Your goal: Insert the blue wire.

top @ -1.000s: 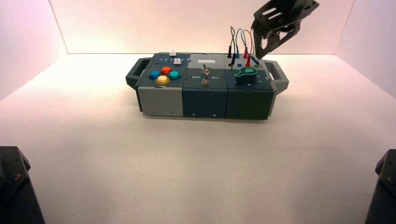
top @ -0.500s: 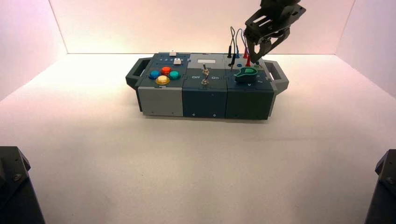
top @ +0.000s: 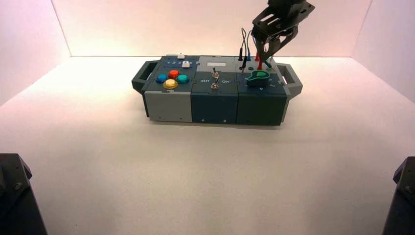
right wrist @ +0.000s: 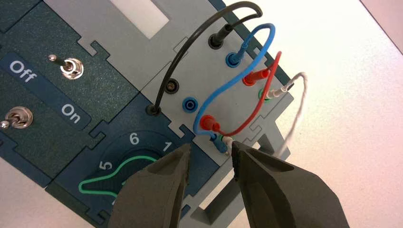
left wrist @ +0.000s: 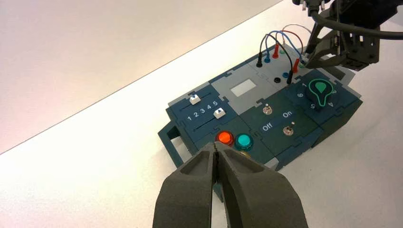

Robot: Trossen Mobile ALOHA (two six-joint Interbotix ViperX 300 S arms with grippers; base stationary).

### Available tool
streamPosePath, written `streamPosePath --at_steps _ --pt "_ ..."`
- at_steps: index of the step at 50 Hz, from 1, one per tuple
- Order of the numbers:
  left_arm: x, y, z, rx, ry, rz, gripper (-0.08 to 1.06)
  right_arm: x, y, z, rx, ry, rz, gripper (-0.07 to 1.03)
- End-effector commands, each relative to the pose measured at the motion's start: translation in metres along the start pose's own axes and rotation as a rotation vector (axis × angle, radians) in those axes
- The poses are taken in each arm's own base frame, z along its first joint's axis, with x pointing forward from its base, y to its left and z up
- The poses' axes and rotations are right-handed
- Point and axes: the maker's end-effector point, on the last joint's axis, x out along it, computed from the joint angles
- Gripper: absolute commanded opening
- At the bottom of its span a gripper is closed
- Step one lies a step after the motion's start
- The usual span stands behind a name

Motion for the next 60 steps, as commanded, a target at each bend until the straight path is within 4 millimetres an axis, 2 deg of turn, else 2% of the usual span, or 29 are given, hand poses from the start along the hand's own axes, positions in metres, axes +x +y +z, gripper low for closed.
streamPosePath --at_steps 1,23,42,49,54,60 --pt "-0.001 0.002 0.008 0.009 -0.022 0.006 -0.03 -0.007 -0.003 0.016 -0.006 -0.035 -0.011 0.47" --pt "-0.001 0.002 0.008 0.011 -0.02 0.006 -0.03 0.006 -0.008 0.019 -0.024 0.071 -0.01 0.44" --pt "0.001 0.001 0.006 0.012 -0.013 0.005 -0.03 0.004 -0.009 0.022 -0.039 0.098 -0.016 0.38" --pt "0.001 0.001 0.006 0.012 -0.013 0.005 -0.03 0.007 -0.009 0.023 -0.042 0.101 -0.017 0.26" --pt "0.001 0.001 0.006 0.012 -0.013 0.005 -0.03 0.01 -0.009 0.023 -0.041 0.106 -0.016 0.23" --pt "0.001 0.001 0.006 0.012 -0.013 0.005 -0.03 0.012 -0.009 0.022 -0.039 0.116 -0.014 0.07"
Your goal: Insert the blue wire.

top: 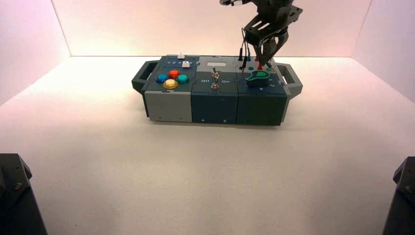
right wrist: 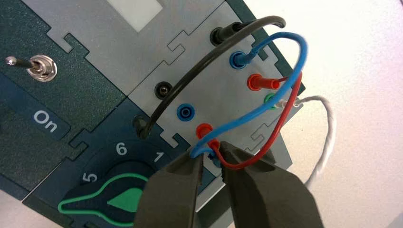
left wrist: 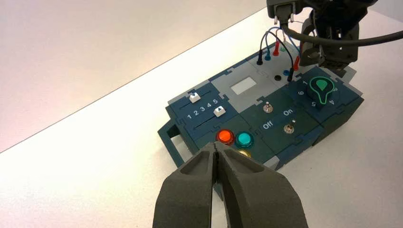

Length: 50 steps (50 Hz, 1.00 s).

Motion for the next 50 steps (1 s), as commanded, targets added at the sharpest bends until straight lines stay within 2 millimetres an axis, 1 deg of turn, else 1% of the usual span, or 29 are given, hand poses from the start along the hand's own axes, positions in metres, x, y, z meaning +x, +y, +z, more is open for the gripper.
streamPosePath --at_steps 1,5,12,20,30,33,40,50 --pt "-0.001 0.001 0.007 0.011 -0.02 0.006 -0.03 -0.01 -0.004 0.012 0.003 -0.032 -0.014 0.05" --pt "-0.001 0.001 0.007 0.011 -0.02 0.006 -0.03 -0.011 -0.004 0.009 0.019 -0.017 -0.012 0.0" --pt "0.0 0.001 0.007 0.01 -0.017 0.005 -0.03 -0.017 -0.005 0.007 0.049 -0.021 -0.013 -0.01" --pt "0.0 0.001 0.007 0.01 -0.017 0.005 -0.03 -0.028 -0.001 0.006 0.058 -0.044 -0.012 -0.01" --pt "0.0 0.001 0.007 0.01 -0.017 0.005 -0.03 -0.046 0.004 0.01 0.102 -0.119 -0.004 -0.01" --pt "0.0 0.001 0.006 0.01 -0.016 0.005 -0.03 -0.048 0.006 0.01 0.118 -0.14 0.004 -0.01" --pt "0.0 0.001 0.006 0.01 -0.017 0.005 -0.03 -0.047 0.012 0.008 0.159 -0.187 0.026 -0.01" --pt "0.0 0.002 0.006 0.012 -0.018 0.006 -0.03 -0.04 0.021 0.011 0.209 -0.307 0.049 -0.02"
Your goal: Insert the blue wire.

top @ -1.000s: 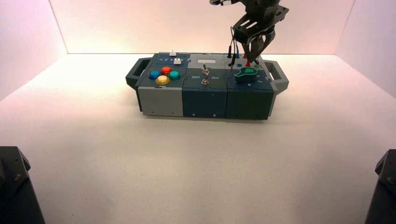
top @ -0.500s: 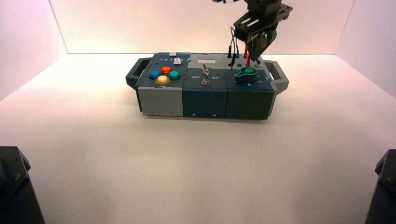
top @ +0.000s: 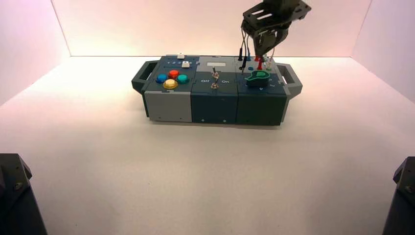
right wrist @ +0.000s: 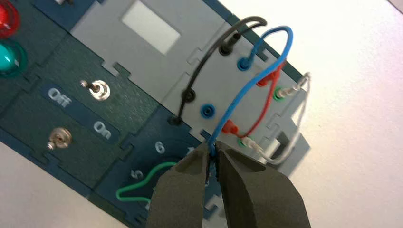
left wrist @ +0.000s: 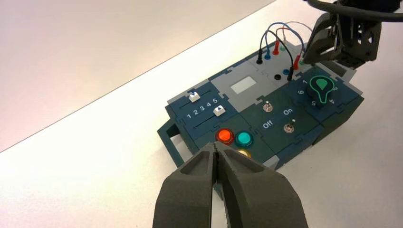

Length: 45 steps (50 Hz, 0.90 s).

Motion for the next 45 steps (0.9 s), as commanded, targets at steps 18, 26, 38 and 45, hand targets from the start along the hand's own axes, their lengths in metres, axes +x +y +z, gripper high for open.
streamPosePath --at_steps 18,26,38,45 --pt "0.001 0.004 0.007 0.009 -0.048 0.023 -0.03 0.002 0.006 0.015 0.054 -0.199 0.022 -0.02" --pt "0.002 0.005 0.008 0.006 -0.071 0.037 -0.03 0.007 0.002 0.019 0.06 -0.245 0.016 -0.02" --pt "0.009 0.005 0.002 -0.004 -0.043 0.031 -0.03 0.017 -0.005 0.012 0.076 -0.286 0.005 -0.02" --pt "0.014 0.004 -0.002 -0.005 -0.022 0.028 -0.03 0.021 -0.009 0.008 0.085 -0.323 -0.002 -0.02"
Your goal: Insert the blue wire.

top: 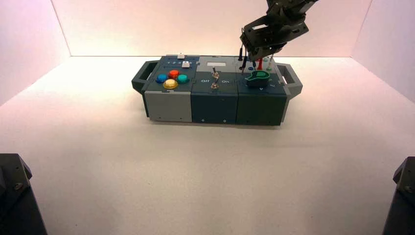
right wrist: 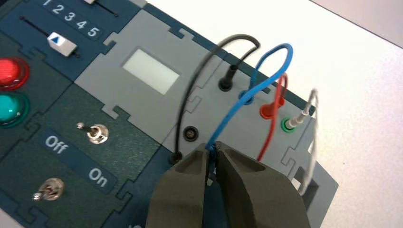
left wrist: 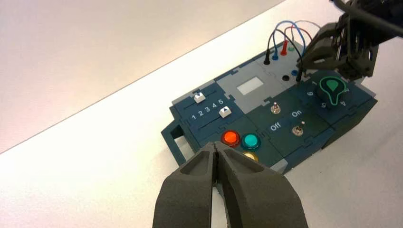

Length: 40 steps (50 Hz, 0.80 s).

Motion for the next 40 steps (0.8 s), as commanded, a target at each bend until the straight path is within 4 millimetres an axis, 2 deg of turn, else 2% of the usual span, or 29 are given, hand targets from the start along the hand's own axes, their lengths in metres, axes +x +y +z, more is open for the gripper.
streamPosePath --at_steps 1,10,40 --pt "0.002 0.001 0.006 -0.002 -0.011 0.004 -0.03 -0.001 -0.006 0.009 0.006 -0.069 -0.011 -0.02" --pt "0.006 0.002 0.004 -0.004 0.001 0.004 -0.03 0.002 -0.004 0.009 -0.002 -0.096 -0.007 -0.02" --pt "0.009 0.005 0.004 -0.008 0.0 0.015 -0.03 -0.015 -0.004 0.026 0.01 -0.225 -0.011 -0.02"
